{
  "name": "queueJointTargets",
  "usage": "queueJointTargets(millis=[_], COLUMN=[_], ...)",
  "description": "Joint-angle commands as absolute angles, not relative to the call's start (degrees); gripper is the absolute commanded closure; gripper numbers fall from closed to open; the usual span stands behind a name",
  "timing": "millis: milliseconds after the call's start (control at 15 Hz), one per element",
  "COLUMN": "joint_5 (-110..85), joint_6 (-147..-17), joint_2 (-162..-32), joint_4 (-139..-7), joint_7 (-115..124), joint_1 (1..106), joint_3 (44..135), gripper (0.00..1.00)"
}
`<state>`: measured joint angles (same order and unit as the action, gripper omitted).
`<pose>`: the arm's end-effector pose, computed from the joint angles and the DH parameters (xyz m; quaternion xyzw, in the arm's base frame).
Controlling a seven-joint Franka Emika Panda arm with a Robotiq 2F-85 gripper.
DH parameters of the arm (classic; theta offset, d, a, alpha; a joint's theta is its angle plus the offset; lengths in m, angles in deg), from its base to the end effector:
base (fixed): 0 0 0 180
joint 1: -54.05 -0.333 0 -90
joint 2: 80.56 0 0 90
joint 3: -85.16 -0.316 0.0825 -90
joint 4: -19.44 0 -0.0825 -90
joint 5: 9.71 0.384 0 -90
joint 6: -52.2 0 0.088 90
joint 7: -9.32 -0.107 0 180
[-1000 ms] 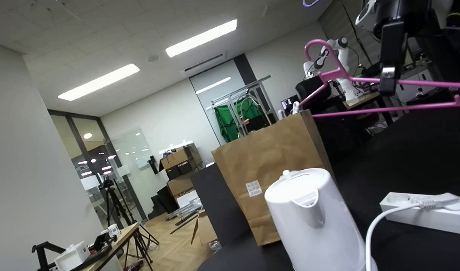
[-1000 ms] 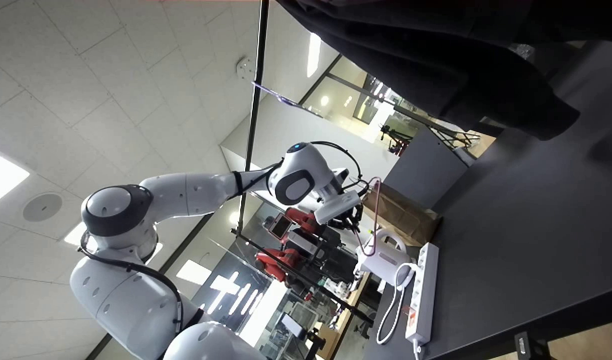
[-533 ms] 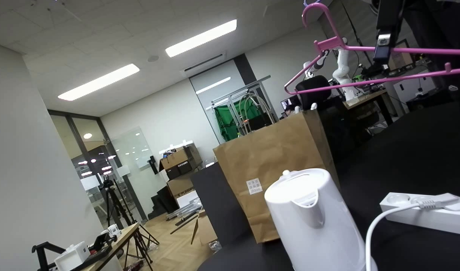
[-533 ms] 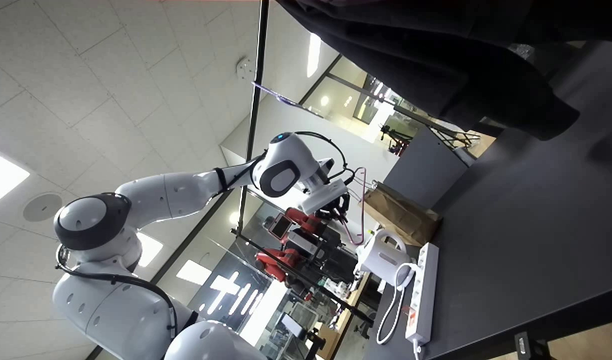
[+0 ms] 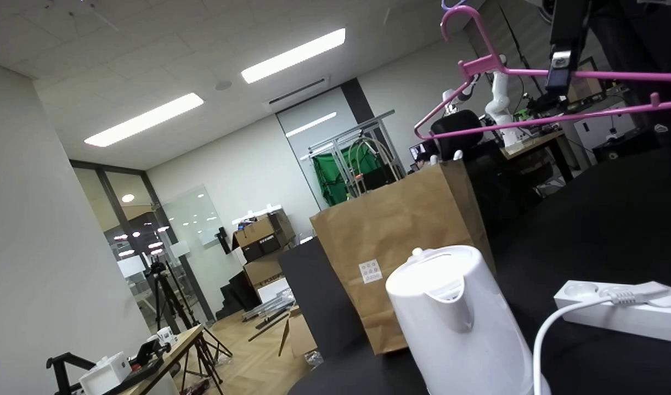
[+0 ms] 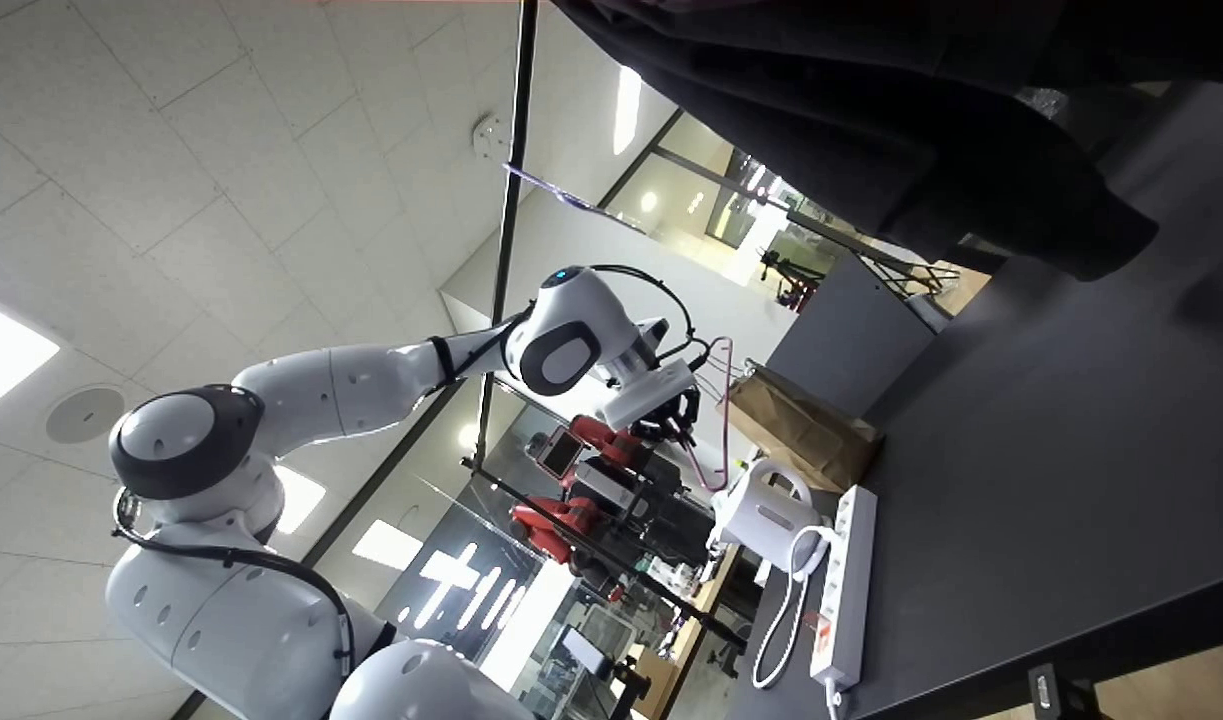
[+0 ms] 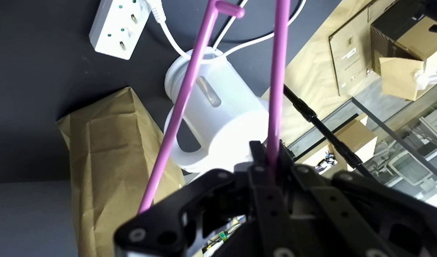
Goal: Pick up the clothing hanger from the table and hang it on the metallic object
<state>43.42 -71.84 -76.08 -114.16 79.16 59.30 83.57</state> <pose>0.4967 -0.0001 0.3740 -0.8945 -0.2647 -0.1828 0.3105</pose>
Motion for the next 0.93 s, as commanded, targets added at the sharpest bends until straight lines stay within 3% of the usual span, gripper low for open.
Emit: queueJointTargets(millis=[0, 467, 867], joint_5=[43.01, 46.51, 47.90], joint_6=[-70.56, -63.45, -57.81], joint_2=[-75.34, -74.25, -68.40], joint_4=[-110.38, -102.68, -104.06], joint_7=[78.14, 82.88, 85.95], joint_1=[57.36, 55.21, 54.31], joint_3=[85.08, 85.59, 85.42], gripper=[0.98, 0.98, 0.98])
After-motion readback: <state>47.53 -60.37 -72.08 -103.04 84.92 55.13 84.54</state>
